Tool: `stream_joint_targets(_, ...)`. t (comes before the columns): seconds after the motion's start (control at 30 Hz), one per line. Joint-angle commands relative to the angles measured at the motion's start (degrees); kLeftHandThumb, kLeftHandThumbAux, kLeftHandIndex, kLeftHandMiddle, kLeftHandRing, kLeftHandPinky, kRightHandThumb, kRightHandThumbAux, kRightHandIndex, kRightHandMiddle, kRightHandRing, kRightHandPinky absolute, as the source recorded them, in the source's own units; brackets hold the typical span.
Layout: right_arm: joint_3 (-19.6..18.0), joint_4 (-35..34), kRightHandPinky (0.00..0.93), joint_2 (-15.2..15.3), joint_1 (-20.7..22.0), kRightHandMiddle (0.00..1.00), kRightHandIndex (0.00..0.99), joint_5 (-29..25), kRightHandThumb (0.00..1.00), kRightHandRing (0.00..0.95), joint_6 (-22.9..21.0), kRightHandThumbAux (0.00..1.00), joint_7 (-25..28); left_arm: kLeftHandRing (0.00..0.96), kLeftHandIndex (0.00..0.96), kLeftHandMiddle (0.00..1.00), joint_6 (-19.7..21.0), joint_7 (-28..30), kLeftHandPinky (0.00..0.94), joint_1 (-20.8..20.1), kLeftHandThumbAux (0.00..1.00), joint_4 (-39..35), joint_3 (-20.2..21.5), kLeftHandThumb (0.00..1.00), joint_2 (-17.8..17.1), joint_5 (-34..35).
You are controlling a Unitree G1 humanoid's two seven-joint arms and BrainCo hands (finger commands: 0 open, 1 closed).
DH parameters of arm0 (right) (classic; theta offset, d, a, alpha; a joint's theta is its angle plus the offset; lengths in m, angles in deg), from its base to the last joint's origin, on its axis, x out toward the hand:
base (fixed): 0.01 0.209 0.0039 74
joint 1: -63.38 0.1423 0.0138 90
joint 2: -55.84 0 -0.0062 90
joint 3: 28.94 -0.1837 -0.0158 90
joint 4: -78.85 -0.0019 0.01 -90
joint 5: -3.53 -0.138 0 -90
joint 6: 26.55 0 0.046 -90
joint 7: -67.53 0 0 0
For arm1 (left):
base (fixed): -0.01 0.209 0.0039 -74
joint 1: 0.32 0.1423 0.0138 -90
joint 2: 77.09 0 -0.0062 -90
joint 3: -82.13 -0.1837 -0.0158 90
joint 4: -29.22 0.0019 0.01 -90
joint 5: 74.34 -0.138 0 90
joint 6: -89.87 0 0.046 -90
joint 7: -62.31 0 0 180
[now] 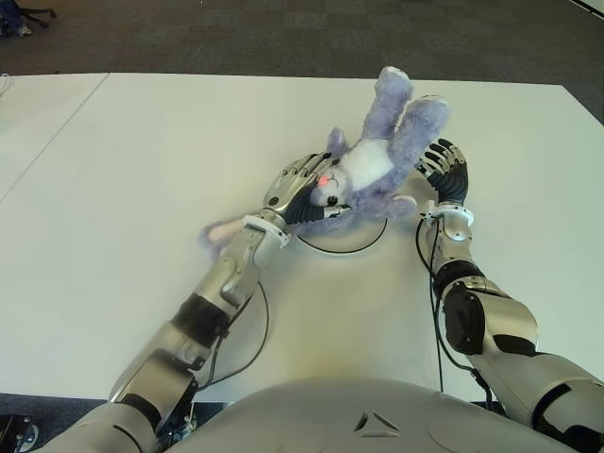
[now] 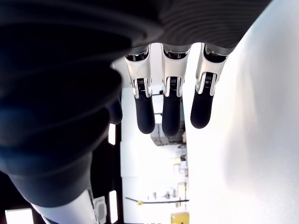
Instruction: Put the doll into the plate.
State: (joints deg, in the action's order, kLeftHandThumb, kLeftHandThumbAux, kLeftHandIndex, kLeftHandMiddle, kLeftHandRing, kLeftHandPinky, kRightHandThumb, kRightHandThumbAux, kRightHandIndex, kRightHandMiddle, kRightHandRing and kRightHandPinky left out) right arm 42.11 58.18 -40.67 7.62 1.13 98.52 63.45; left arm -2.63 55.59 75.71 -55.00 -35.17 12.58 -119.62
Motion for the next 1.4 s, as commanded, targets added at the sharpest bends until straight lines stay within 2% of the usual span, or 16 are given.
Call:
stream_joint_targets(0.03,0.20,8.03,0.252,-5.49,-10.86,0.240,0.191,0.16,0.118,0.240,-7.64,0.860,-0.01,0.000,0.000,0.000,-0.12,-0.11,0.000,2.00,0.256,-1.90,0.75,0.112,-1.47,-1.19)
stream_joint_targets(0.13,0.27,8.02,0.255,-5.51,-10.89,0.241,0.190,0.23,0.114,0.241,-7.64,0.863,-0.15,0.000,0.000,0.000,0.29,0.78,0.000,2.71,0.250,-4.27,1.56,0.112,-2.13,-0.96)
stream_joint_targets(0.37,0.59,8.09,0.283,-5.29,-11.01,0.266,0.208,0.53,0.115,0.265,-7.98,0.848,-0.42,0.000,0.000,0.000,3.40,7.63,0.000,8.23,0.265,-19.44,7.18,0.094,-4.82,1.93)
stream_joint_targets(0.67,0.74,8.07,0.274,-5.51,-11.11,0.269,0.205,0.66,0.123,0.264,-7.51,0.863,-0.77,0.000,0.000,0.000,2.80,10.73,0.000,11.42,0.282,-27.01,11.88,0.079,-5.80,6.03)
stream_joint_targets(0.87,0.64,7.99,0.279,-5.82,-11.27,0.272,0.216,0.54,0.129,0.265,-6.53,0.881,-0.63,0.000,0.000,0.000,1.87,15.19,0.000,14.01,0.291,-32.71,17.59,0.094,-8.78,12.73)
stream_joint_targets(1.2,0.66,7.99,0.302,-5.99,-11.35,0.282,0.242,0.63,0.126,0.280,-6.04,0.881,-0.80,0.000,0.000,0.000,0.67,20.88,0.000,14.55,0.278,-33.28,26.99,0.120,-13.40,24.14)
stream_joint_targets(1.4,0.99,8.04,0.298,-6.02,-11.26,0.284,0.239,0.94,0.133,0.284,-6.35,0.870,-0.91,0.000,0.000,0.000,-0.80,21.68,0.000,14.18,0.283,-29.64,31.52,0.124,-16.33,26.35)
